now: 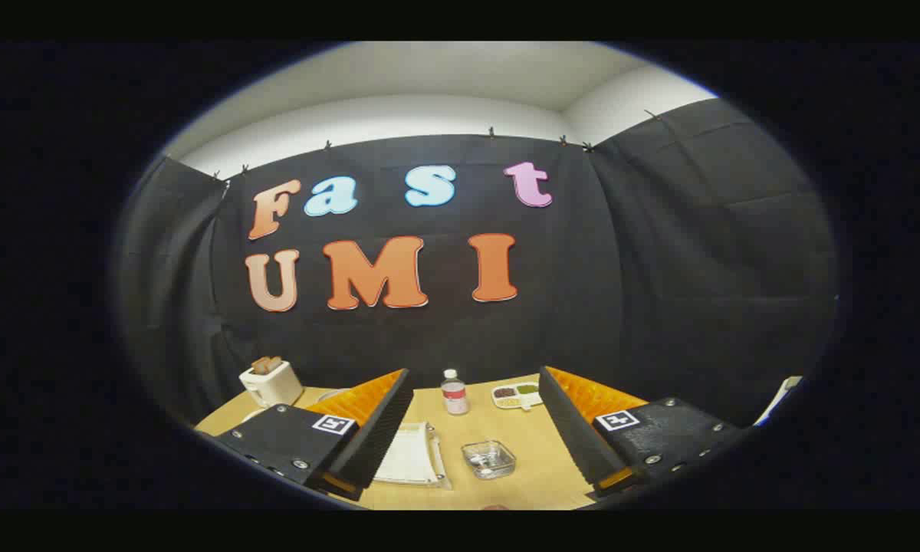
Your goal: Take the plate from the dish rack, then take the spoon from the basket and place it into the plate.
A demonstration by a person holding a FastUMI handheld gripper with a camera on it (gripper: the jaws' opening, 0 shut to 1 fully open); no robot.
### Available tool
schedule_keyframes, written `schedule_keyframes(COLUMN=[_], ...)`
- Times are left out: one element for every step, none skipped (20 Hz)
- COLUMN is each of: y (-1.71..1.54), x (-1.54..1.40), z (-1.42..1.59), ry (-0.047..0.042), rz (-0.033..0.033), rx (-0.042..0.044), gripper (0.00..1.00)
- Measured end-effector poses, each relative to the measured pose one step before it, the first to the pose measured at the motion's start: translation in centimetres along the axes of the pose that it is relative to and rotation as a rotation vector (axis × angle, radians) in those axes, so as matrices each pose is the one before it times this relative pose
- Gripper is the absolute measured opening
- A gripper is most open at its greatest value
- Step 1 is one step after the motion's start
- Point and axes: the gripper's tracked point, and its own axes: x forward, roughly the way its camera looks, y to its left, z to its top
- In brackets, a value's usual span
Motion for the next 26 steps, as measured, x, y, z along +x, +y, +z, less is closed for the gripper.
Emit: schedule_keyframes(y=[0.222, -0.121, -0.091, 0.222, 0.215, -0.122, -0.582, -0.531, -0.185, 0.243, 0.491, 0.212, -0.145, -0.047, -0.025, 0.102, 0.249, 0.303, 0.2, -0.006, 0.219, 0.346, 0.014, 0.056, 0.338, 0.355], x=[-0.043, 0.182, -0.001, -0.092, -0.212, -0.094, 0.122, 0.005, -0.086, -0.272, -0.161, 0.02, 0.312, 0.319, 0.243, 0.118, -0.049, -0.032, 0.234, 0.293, 0.23, 0.207, 0.157, 0.096, 0.021, 0.149], z=[-0.192, -0.232, -0.306, -0.285, -0.116, -0.057, -0.309, -0.063, -0.003, -0.063, -0.002, -0.053, -0.296, -0.337, -0.367, -0.099, 0.067, 0.244, 0.051, -0.131, -0.167, -0.203, -0.058, 0.206, 0.037, -0.01], ry=[0.00199, 0.00445, 0.01213, 0.01322, 0.00824, 0.00258, 0.00476, 0.00208, 0.00144, 0.00321, 0.00367, 0.00183, 0.00711, 0.0086, 0.00823, 0.00641, -0.00257, -0.0066, -0.00566, 0.00277, 0.00543, 0.00852, 0.00603, -0.00087, -0.0017, 0.00174], rz=[0.00297, -0.01156, -0.00716, 0.00172, 0.00101, -0.01375, -0.02182, -0.02369, -0.01081, 0.00837, 0.01489, 0.00375, -0.00221, -0.00366, -0.00276, -0.00033, 0.00735, 0.0094, 0.00119, -0.00706, 0.00651, 0.0087, -0.0032, -0.00251, 0.00588, 0.00603], rx=[-0.00169, -0.00579, -0.00381, 0.00216, 0.00206, -0.00904, -0.03181, -0.03186, -0.01294, 0.0077, 0.01702, 0.02136, 0.00495, -0.01329, -0.01366, -0.00101, 0.01101, 0.01508, 0.01345, 0.00986, 0.00159, -0.00771, -0.00822, -0.0053, -0.00338, -0.00193], gripper=[0.98, 0.98, 0.98, 0.98, 0.99, 0.99, 0.98, 0.98, 0.98, 0.98, 0.99, 0.99, 0.99, 0.98, 0.98, 0.99, 0.99, 0.99, 0.99, 0.99, 0.98, 0.99, 0.99, 0.99, 0.99, 0.99])
